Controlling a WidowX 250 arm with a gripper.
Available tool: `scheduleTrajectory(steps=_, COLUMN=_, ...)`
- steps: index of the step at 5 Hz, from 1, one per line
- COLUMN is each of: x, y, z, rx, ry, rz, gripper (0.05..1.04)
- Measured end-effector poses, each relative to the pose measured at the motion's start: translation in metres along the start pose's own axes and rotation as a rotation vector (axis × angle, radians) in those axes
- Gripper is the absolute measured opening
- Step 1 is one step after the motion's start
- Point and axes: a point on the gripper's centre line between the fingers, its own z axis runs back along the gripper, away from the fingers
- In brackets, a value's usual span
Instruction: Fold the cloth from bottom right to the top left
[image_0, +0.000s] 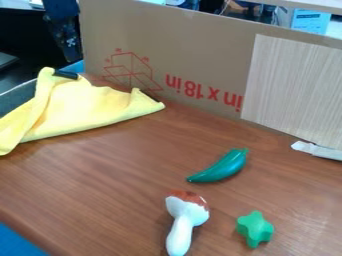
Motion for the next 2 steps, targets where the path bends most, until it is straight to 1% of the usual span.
scheduleTrajectory(steps=1, x=0.005, y=-0.029, z=0.022, rx=-0.004, ry=-0.012, rz=-0.012, gripper=1.0)
scheduleTrajectory(steps=2, x=0.006, y=-0.053, z=0.034, rx=0.01, ry=0.022, rz=0.026, gripper=1.0)
